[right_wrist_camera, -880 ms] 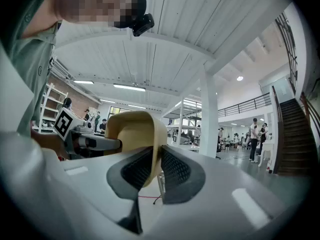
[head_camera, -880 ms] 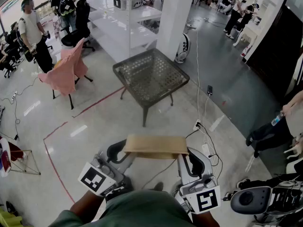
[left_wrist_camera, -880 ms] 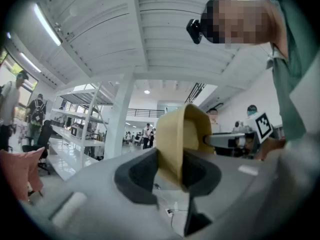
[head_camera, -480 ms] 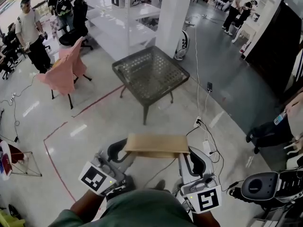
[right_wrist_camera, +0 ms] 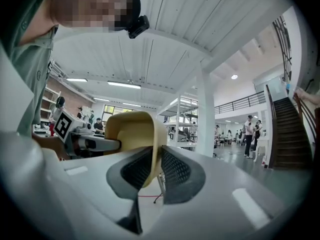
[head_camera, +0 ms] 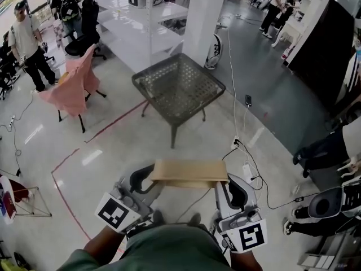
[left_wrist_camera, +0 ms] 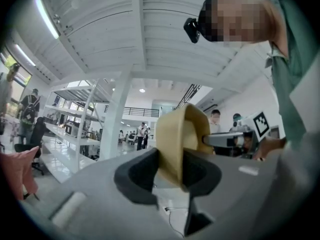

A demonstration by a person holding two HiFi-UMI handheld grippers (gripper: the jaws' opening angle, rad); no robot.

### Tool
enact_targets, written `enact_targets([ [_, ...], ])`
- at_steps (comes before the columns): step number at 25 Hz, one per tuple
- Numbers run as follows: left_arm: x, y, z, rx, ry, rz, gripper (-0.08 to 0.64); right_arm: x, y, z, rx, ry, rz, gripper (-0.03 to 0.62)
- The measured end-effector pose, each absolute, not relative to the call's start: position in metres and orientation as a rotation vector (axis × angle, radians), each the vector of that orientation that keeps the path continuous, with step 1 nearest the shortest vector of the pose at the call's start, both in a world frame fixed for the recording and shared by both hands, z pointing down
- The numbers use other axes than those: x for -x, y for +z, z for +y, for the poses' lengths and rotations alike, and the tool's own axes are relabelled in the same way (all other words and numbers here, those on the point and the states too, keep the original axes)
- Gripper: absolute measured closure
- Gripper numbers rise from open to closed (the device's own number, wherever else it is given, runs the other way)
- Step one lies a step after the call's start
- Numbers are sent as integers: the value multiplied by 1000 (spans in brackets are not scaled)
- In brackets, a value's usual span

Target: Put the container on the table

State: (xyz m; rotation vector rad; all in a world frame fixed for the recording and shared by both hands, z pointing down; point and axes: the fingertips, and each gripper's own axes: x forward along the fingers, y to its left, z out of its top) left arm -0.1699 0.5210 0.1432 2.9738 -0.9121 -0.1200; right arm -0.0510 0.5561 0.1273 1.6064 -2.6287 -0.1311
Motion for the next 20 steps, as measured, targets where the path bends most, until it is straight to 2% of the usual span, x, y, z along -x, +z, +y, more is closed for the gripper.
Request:
enact_targets([
  [8, 176, 149, 509, -2989, -121, -862, 453, 58, 134, 548, -1626, -112, -2622, 535],
  [20, 121, 149, 473, -2961, -65, -1008, 453, -1, 137, 503, -1512, -46, -2737, 535],
])
